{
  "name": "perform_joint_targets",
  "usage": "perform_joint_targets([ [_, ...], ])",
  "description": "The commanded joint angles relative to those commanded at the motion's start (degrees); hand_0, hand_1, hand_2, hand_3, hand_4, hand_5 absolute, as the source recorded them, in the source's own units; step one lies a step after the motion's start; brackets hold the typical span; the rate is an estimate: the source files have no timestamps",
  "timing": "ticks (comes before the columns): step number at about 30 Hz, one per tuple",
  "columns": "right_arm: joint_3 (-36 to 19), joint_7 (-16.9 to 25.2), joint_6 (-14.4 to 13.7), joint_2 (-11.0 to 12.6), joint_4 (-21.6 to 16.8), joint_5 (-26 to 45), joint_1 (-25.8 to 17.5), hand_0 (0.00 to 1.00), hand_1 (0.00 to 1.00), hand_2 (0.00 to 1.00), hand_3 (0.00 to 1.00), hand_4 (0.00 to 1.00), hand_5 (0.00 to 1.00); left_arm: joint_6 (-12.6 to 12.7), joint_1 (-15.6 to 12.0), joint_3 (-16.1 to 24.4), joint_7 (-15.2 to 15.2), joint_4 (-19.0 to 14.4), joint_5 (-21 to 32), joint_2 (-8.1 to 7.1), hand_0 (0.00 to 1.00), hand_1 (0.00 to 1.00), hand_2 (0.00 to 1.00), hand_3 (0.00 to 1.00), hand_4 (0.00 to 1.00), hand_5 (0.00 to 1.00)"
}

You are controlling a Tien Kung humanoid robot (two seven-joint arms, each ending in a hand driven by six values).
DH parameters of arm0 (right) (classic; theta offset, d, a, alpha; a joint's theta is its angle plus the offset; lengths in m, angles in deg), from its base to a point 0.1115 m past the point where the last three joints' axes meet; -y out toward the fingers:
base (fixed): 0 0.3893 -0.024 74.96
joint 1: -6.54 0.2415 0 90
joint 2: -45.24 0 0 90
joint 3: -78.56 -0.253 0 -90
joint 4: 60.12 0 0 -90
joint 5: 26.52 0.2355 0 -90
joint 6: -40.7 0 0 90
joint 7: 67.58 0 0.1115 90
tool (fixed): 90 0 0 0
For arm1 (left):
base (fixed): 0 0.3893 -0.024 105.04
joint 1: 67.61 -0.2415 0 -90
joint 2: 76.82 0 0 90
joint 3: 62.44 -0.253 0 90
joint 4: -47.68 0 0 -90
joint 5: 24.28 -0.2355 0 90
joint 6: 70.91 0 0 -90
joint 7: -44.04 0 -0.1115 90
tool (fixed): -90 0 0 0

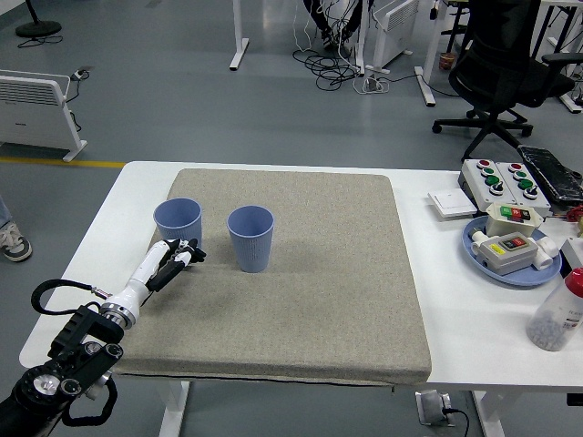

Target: Push cup pick cup insert cup

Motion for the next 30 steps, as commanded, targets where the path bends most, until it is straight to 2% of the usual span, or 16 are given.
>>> perform_joint_targets([
  [9,0.1,0.0,0.0,0.0,0.0,-0.1,0.2,0.707,0.630,0.684,0.596,0.147,0.497,-0.2,1.1,0.5,-0.3,0.4,-1.3,0.30,0.663,0.628,0.554,0.508,0.530,0.998],
  [14,-0.3,0.1,-0.1,0.2,0.1,-0.2,0.3,0.707,0.630,0.684,0.596,0.147,0.497,-0.4,-1.7,4.0,-1.6,-4.6,-4.5,-1.06,0.663,0.628,0.554,0.508,0.530,0.998],
  [15,-0.6,0.2,-0.1,0.3,0.1,-0.2,0.3,0.707,0.630,0.684,0.596,0.147,0.497,-0.3,-3.0,5.2,-2.2,-6.5,-5.8,-1.73,0.565,0.591,0.543,0.507,0.547,0.998],
  [17,-1.0,0.2,-0.2,0.3,0.1,-0.3,0.4,0.707,0.630,0.684,0.596,0.147,0.497,0.1,-4.8,7.0,-3.0,-10.1,-7.5,-2.64,0.565,0.591,0.543,0.507,0.547,0.998],
  [18,-1.3,0.3,-0.3,0.4,0.1,-0.1,0.4,0.707,0.630,0.684,0.596,0.147,0.497,0.8,-6.7,9.0,-4.8,-14.0,-10.4,-3.77,0.565,0.591,0.543,0.507,0.547,0.998],
  [20,-1.3,0.3,-0.3,0.4,0.1,-0.1,0.4,0.707,0.630,0.684,0.596,0.147,0.497,1.1,-7.3,9.6,-5.2,-15.6,-11.8,-4.16,0.565,0.591,0.543,0.507,0.547,0.998],
  [21,-1.5,0.3,-0.3,0.4,0.1,-0.2,0.5,0.707,0.630,0.684,0.596,0.147,0.500,1.8,-8.2,10.5,-5.8,-17.5,-13.5,-4.89,0.507,0.572,0.541,0.508,0.812,0.934],
  [23,-1.7,0.4,-0.4,0.5,0.1,-0.2,0.5,0.707,0.630,0.684,0.596,0.147,0.500,3.4,-9.7,11.8,-7.0,-22.3,-18.1,-6.19,0.507,0.572,0.541,0.508,0.812,0.934],
  [26,-1.6,0.4,-0.5,0.5,0.2,-0.1,0.5,0.707,0.630,0.684,0.596,0.147,0.500,5.7,-9.7,12.0,-7.9,-29.6,-25.1,-7.28,0.507,0.572,0.541,0.508,0.812,0.934],
  [27,-1.5,0.3,-0.5,0.5,0.2,0.0,0.5,0.708,0.630,0.681,0.596,0.148,0.500,6.8,-9.2,11.9,-8.2,-31.8,-27.1,-7.45,0.493,0.614,0.605,0.626,0.954,0.703],
  [29,-1.4,0.3,-0.5,0.5,0.2,0.0,0.5,0.708,0.630,0.681,0.596,0.148,0.500,8.2,-7.8,11.3,-9.6,-36.2,-31.4,-7.54,0.493,0.614,0.605,0.626,0.954,0.703],
  [30,-1.2,0.2,-0.5,0.5,0.2,0.0,0.4,0.708,0.630,0.681,0.596,0.148,0.500,7.8,-6.6,10.8,-11.2,-38.2,-34.0,-7.55,0.493,0.614,0.605,0.626,0.954,0.703],
])
